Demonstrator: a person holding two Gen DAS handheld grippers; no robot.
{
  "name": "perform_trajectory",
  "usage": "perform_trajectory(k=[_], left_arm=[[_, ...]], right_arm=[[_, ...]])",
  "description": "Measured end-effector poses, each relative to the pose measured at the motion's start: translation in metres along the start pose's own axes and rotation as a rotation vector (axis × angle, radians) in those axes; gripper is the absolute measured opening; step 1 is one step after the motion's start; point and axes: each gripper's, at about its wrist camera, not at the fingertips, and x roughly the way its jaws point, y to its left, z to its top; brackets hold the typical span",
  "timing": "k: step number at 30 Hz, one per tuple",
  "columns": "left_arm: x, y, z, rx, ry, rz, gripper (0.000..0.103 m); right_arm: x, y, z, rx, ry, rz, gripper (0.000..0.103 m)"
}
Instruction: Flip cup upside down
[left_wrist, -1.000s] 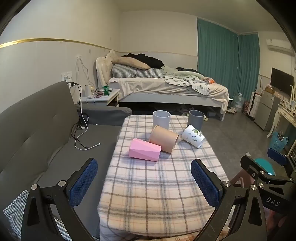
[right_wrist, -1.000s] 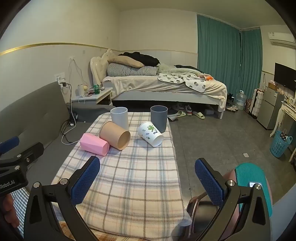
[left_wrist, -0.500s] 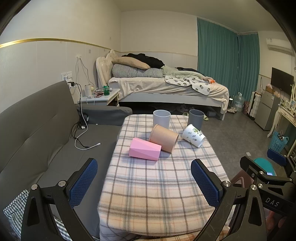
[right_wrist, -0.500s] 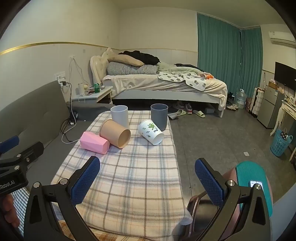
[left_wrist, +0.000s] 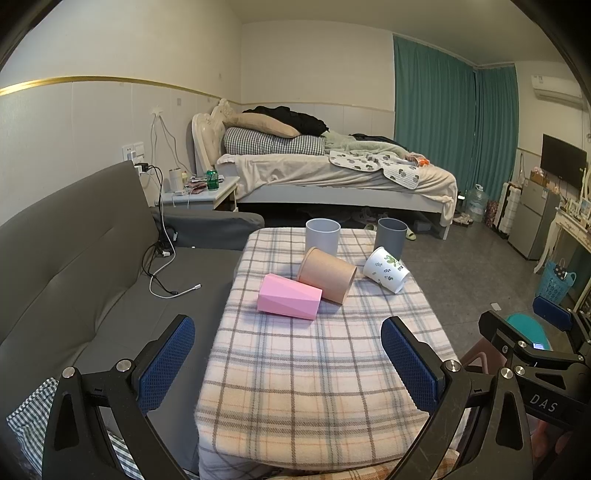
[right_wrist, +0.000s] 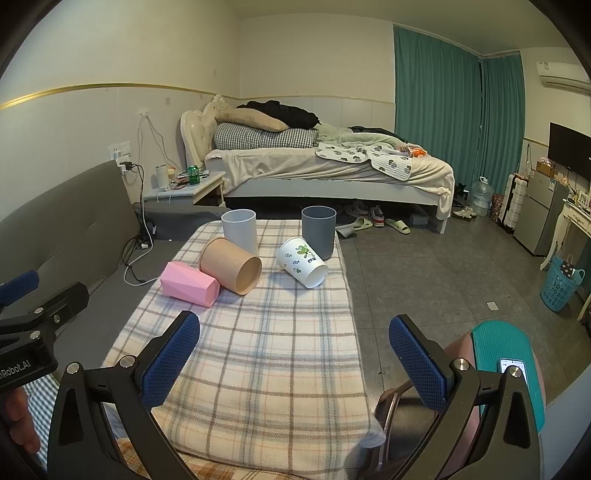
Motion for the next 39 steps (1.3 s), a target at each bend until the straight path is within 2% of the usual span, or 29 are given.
perform_trajectory(k=[39], left_arm=[[0.0008, -0.0027, -0.0065, 0.002, 0.004, 0.001, 0.103]], right_arm=[[-0.0025, 0.0006, 0.0064, -0.003, 0.003, 0.005, 0.103]])
